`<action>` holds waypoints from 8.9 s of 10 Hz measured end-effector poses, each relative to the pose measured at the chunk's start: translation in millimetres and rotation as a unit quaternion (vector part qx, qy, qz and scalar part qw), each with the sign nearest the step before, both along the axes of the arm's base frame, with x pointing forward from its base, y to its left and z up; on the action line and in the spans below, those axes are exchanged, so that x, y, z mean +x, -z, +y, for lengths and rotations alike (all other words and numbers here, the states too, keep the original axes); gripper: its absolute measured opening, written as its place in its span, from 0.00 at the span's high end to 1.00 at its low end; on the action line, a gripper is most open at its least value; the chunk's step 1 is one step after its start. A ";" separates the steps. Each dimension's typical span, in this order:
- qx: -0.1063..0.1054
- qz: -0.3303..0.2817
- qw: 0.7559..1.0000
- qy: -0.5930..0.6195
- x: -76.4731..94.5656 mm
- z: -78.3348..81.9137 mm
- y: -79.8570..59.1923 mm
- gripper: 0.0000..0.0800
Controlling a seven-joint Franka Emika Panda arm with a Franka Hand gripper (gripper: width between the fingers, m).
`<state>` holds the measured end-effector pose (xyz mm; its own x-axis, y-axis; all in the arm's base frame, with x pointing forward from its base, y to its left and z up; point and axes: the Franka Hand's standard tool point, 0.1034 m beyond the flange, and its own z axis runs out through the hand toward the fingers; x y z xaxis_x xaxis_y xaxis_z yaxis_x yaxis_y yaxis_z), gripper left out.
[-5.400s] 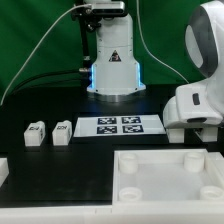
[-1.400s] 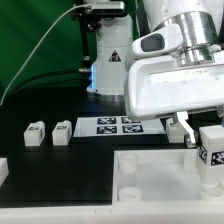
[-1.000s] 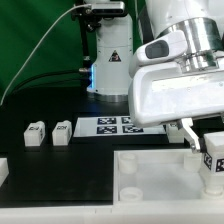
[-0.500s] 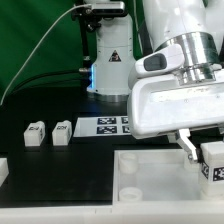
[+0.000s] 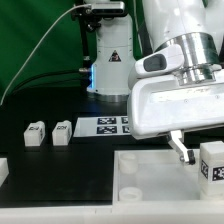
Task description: Assemble one leg
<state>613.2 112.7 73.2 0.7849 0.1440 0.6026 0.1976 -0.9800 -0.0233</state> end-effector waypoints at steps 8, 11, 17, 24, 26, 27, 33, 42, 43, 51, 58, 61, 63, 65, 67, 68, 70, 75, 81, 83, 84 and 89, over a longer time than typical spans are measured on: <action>0.001 0.056 0.998 -0.009 -8.3 3.6 10.9 0.19; 0.004 0.114 0.993 -0.014 -2.8 4.4 -15.4 0.19; 0.004 0.114 0.993 -0.014 -2.8 4.4 -15.4 0.19; 0.006 0.222 0.975 -0.026 -0.7 1.4 -22.9 0.19; 0.008 0.244 0.969 -0.025 16.6 -7.6 -37.9 0.19; 0.009 0.247 0.969 -0.024 25.0 -9.5 -41.0 0.19; 0.032 0.286 0.957 0.029 14.1 6.6 -8.9 0.19; 0.070 0.290 0.946 0.129 16.7 4.0 -8.2 0.61; 0.102 0.294 0.926 0.212 17.7 2.9 -8.1 0.61; 0.264 0.311 0.691 0.597 16.0 -5.2 -6.3 0.61; 0.172 0.331 0.834 0.407 5.2 7.9 -3.1 0.21; 0.113 0.324 0.903 0.258 5.8 4.3 -2.2 0.19; 0.007 0.301 0.952 0.049 12.7 -2.8 -5.0 0.19; -0.024 0.294 0.955 -0.042 18.3 -4.3 -3.8 0.19; -0.018 0.297 0.954 -0.030 17.8 -3.9 -3.2 0.34; -0.001 0.303 0.953 0.014 17.7 -2.7 -3.2 0.52; 0.033 0.314 0.943 0.105 17.4 -1.8 -3.1 0.63; 0.185 0.320 0.776 0.511 12.1 -3.4 -3.3 0.63; 0.261 0.315 0.613 0.676 10.5 6.6 -2.5 0.63; 0.253 0.319 0.639 0.653 10.3 6.2 -1.8 0.28; 0.226 0.330 0.714 0.575 10.3 2.9 0.6 0.28; 0.137 0.338 0.869 0.336 8.8 1.2 1.8 0.19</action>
Offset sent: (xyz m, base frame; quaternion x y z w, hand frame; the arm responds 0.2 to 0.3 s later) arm 0.0000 0.0000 0.0000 0.0000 0.0000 0.0000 1.0000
